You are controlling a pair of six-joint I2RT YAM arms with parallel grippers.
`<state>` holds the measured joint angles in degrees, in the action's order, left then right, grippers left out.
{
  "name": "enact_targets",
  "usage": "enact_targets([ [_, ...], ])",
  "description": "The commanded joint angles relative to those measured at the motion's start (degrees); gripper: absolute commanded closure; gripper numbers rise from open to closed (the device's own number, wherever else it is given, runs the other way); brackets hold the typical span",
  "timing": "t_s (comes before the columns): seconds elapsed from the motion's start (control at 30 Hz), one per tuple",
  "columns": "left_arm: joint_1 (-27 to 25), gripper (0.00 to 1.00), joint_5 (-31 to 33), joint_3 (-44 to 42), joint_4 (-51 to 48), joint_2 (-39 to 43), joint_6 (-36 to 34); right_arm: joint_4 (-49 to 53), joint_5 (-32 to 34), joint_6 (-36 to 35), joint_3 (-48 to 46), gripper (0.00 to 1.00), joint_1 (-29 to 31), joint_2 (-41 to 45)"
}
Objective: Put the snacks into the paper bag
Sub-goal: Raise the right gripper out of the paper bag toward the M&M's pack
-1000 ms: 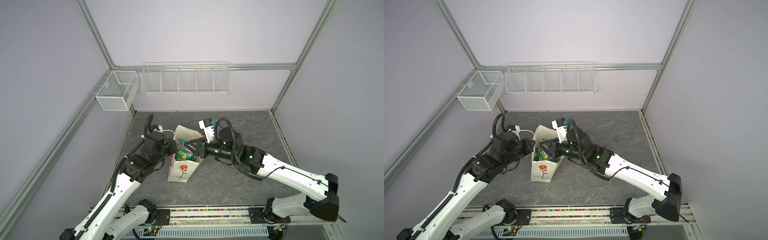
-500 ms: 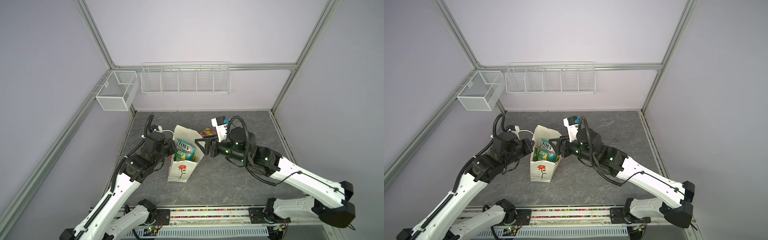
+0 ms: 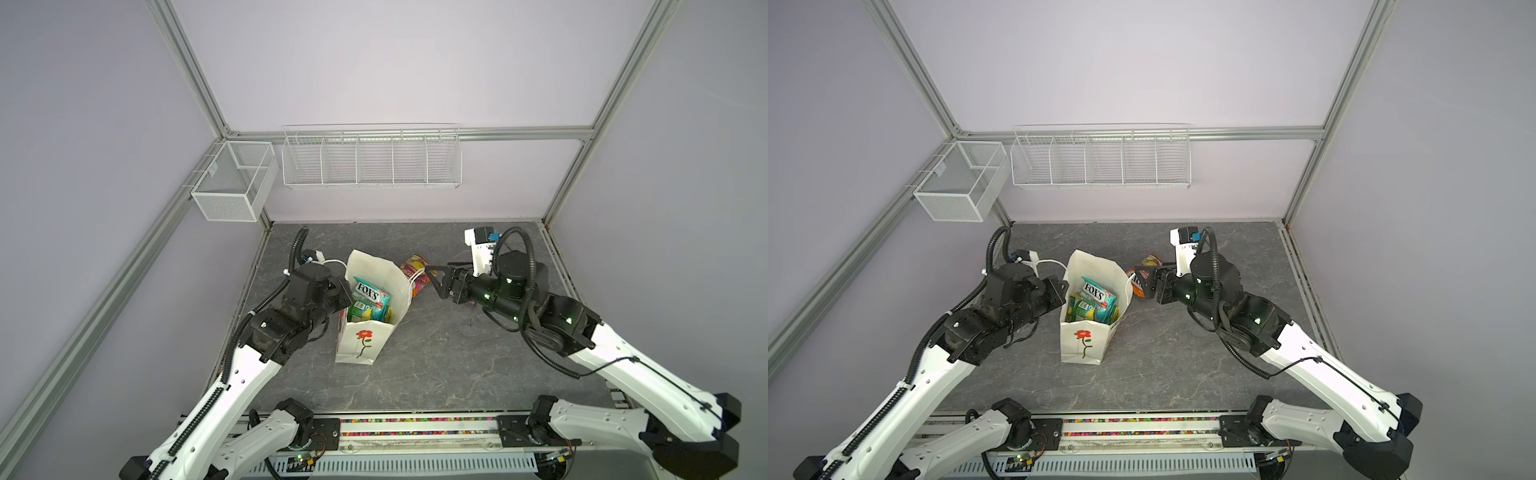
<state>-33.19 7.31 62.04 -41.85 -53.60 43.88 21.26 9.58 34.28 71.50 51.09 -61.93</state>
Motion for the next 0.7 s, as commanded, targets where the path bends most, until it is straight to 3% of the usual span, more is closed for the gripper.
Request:
enact_targets([
  [0.0,-0.38,1.0,0.64,2.21,0.71,0.07,-0.63,1.46,0.94,-0.23,-1.43,0.16,-1.22,1.74],
  [0.67,-0.38,1.0,2.17,1.69,0.05,0.7,-1.68,2.91,-2.8,1.88,-5.41,0.11,-8.62,2.63],
])
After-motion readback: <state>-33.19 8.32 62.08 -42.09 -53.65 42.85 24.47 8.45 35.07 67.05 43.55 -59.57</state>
